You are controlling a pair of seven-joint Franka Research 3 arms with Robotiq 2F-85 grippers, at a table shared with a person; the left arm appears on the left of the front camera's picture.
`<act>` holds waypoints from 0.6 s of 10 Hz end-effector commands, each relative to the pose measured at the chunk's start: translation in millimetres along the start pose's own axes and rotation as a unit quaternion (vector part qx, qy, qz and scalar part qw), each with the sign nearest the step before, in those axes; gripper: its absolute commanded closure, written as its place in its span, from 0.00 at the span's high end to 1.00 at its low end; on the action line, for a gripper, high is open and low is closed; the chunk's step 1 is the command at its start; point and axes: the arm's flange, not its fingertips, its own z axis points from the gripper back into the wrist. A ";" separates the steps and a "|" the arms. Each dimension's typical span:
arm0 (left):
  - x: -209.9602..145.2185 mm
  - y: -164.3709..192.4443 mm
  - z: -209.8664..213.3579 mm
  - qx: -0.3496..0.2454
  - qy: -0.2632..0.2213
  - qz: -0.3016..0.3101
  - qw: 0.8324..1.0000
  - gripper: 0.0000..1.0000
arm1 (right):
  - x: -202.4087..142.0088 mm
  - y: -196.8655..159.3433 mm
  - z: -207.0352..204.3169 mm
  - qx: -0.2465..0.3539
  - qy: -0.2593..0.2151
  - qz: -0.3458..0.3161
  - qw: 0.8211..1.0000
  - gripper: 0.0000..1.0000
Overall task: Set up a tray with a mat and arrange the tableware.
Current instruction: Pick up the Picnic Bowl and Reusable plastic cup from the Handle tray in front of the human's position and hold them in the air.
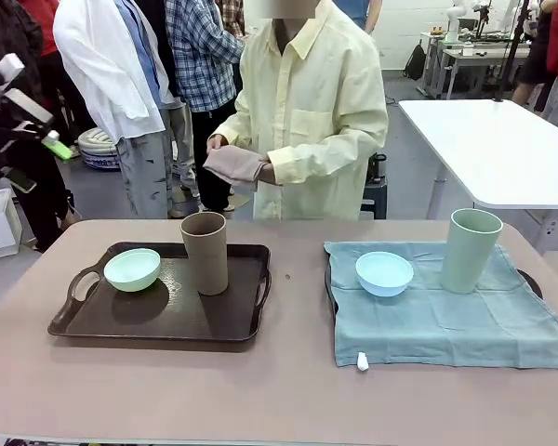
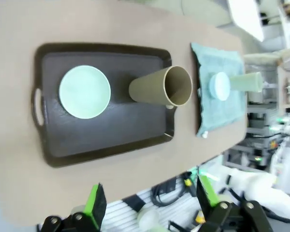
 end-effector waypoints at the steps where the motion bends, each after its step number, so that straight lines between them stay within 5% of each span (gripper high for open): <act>1: -6.7 33.8 15.0 -0.074 0.003 0.031 0.997 0.99 | -6.8 -12.5 1.1 0.047 -0.025 -0.032 0.998 1.00; 6: -34.1 70.2 22.8 -0.187 -0.066 0.035 0.979 0.99 | -17.3 -44.0 -14.5 0.160 -0.006 -0.039 0.986 1.00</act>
